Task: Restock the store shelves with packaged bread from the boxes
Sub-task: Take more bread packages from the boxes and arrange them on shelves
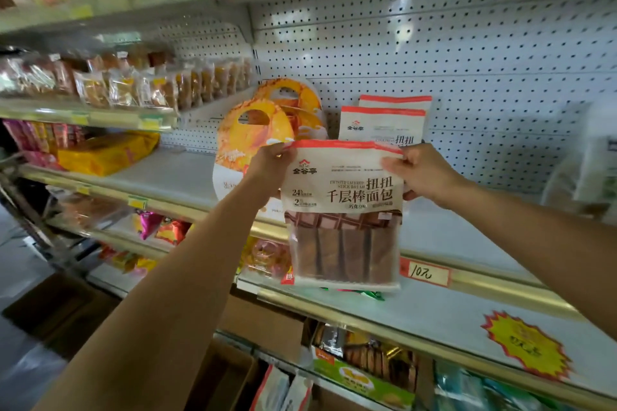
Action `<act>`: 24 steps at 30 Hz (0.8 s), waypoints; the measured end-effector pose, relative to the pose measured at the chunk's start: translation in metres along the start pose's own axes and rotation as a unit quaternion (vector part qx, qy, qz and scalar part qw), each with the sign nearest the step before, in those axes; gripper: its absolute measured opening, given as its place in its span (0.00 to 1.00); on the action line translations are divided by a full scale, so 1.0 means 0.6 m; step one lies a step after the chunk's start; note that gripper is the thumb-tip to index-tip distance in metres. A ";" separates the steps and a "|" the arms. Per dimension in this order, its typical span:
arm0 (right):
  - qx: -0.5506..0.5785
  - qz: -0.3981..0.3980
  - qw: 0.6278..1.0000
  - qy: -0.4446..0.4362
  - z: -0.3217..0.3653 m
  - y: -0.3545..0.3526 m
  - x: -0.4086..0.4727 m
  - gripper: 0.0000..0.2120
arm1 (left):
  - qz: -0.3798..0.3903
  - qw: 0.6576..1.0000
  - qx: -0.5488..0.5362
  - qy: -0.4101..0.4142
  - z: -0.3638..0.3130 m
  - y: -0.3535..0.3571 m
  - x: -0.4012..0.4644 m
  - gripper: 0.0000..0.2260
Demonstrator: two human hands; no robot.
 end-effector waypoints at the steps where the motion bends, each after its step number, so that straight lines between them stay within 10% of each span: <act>1: -0.002 -0.007 1.000 -0.001 0.000 -0.013 0.007 0.12 | 0.004 1.000 -0.008 0.004 -0.008 0.012 0.010 0.11; 24: 0.030 -0.099 0.993 0.050 -0.072 -0.066 0.164 0.04 | -0.003 0.998 0.061 0.016 0.003 0.182 0.200 0.08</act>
Point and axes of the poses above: each hand's wrist, its own x-axis towards the middle knuckle, its own y-axis out of the palm, z = x × y, the point moved 1 cm from there along x, towards the middle knuckle, and after that the axes turned 9 degrees about y, right-handed, at the moved point
